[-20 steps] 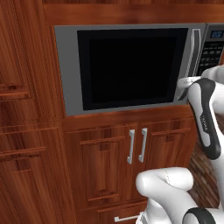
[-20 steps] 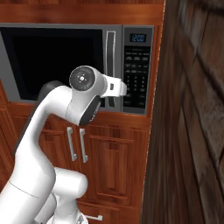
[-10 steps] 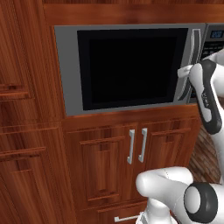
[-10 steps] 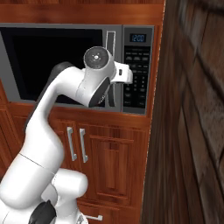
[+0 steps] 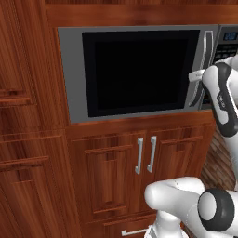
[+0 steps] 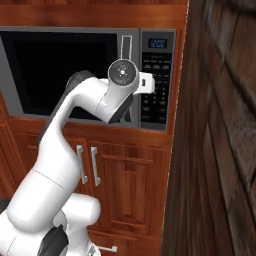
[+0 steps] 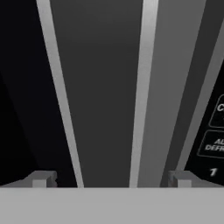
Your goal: Retrieve the reheated potato from the microwave, then place the potato, cheese, and condiment on the cutting board.
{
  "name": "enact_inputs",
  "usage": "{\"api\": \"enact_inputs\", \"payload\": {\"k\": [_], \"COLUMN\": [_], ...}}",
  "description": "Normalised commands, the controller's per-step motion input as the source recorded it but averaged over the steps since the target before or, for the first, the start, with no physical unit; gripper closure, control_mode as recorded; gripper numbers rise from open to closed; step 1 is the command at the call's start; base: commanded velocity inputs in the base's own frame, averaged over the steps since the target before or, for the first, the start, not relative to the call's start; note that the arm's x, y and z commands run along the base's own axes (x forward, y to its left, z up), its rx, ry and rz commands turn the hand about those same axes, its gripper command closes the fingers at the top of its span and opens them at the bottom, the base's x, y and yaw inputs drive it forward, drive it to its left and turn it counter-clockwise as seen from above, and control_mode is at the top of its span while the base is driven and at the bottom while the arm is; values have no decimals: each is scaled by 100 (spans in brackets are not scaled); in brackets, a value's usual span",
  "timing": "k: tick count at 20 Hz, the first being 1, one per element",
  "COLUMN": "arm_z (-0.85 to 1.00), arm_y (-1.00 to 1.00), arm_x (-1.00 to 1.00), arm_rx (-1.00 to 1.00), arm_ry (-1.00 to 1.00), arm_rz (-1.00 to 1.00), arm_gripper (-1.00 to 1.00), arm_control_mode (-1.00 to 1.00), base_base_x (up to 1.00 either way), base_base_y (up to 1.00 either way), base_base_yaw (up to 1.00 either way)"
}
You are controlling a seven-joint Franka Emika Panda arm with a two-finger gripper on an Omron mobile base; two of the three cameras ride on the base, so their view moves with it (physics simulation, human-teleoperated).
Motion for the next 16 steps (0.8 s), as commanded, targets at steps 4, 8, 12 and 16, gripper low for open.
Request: {"api": "enact_inputs", "payload": {"k": [4,8,12,16], "arm_z": [-1,0,-3,-15], "arm_y": [-1,-5,-2,19], "arm_x": [42,50,45,43], "arm_rx": [4,11,13,7], "arm_ry": [0,3,1,-2], "arm_rz": [1,6,8,10], "arm_gripper": [-100,-100,-100,100], "arm_control_mode": [-100,-100,-100,-100], "base_base_x": [0,0,0,0], "base_base_y": [0,0,0,0], "base_base_yaw": [0,0,0,0]}}
